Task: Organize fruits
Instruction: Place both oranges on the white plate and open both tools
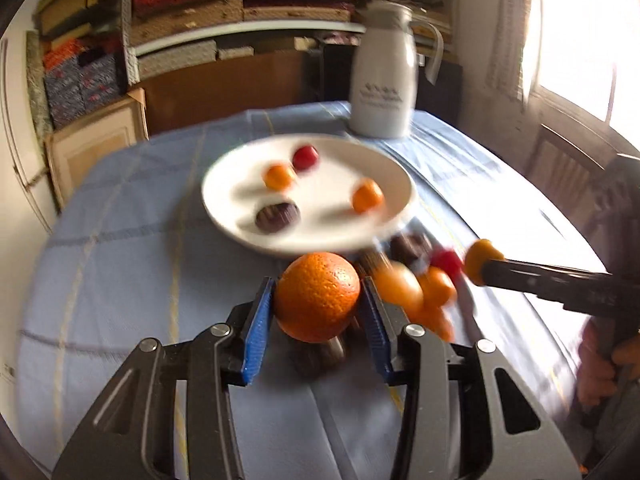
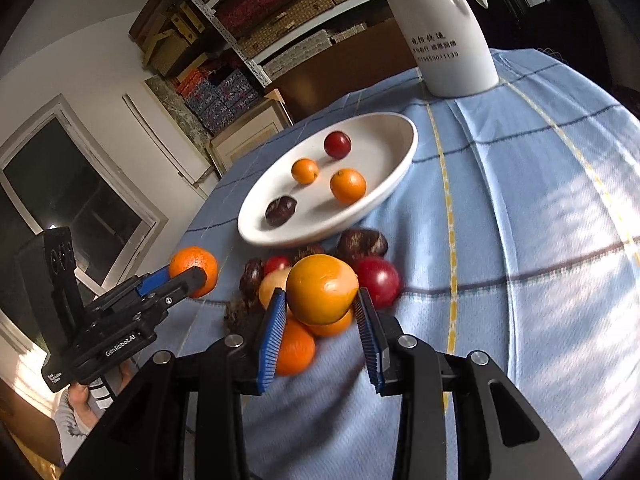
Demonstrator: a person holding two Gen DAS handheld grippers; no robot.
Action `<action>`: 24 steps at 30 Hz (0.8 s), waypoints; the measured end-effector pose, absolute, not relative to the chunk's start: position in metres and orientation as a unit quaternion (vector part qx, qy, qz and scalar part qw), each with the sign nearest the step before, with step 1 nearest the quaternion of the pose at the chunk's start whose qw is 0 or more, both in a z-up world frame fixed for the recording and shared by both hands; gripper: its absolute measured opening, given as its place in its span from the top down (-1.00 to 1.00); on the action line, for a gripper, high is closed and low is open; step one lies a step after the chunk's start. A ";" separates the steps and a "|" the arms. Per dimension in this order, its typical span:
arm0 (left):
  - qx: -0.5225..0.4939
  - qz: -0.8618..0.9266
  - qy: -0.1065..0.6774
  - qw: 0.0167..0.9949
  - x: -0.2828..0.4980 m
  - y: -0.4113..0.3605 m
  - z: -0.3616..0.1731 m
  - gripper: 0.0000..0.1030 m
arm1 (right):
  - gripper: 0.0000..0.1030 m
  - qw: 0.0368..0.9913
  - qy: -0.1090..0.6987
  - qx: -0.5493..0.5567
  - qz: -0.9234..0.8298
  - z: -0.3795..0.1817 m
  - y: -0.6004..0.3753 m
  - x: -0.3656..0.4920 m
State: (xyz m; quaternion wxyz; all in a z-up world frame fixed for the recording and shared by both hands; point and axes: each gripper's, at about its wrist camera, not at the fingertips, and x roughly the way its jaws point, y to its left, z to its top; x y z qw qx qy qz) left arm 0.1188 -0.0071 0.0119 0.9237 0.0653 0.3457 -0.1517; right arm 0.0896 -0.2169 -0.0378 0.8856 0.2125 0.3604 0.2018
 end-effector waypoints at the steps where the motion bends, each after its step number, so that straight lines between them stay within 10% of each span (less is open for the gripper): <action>1: 0.064 -0.149 0.347 0.924 0.129 -0.008 0.015 0.18 | 0.30 0.889 0.356 0.208 0.199 -0.030 -0.215 0.098; 11: 0.013 -0.141 0.387 0.911 0.220 -0.005 -0.009 0.17 | 0.30 0.897 0.376 0.132 0.190 -0.025 -0.162 0.183; 17: 0.015 -0.116 0.361 0.925 0.220 0.003 -0.012 -0.76 | 0.26 0.900 0.370 0.138 0.183 -0.031 -0.169 0.187; 24: 0.018 -0.074 0.359 0.930 0.207 0.015 -0.016 -0.90 | 0.12 0.903 0.352 0.182 0.167 -0.030 -0.199 0.176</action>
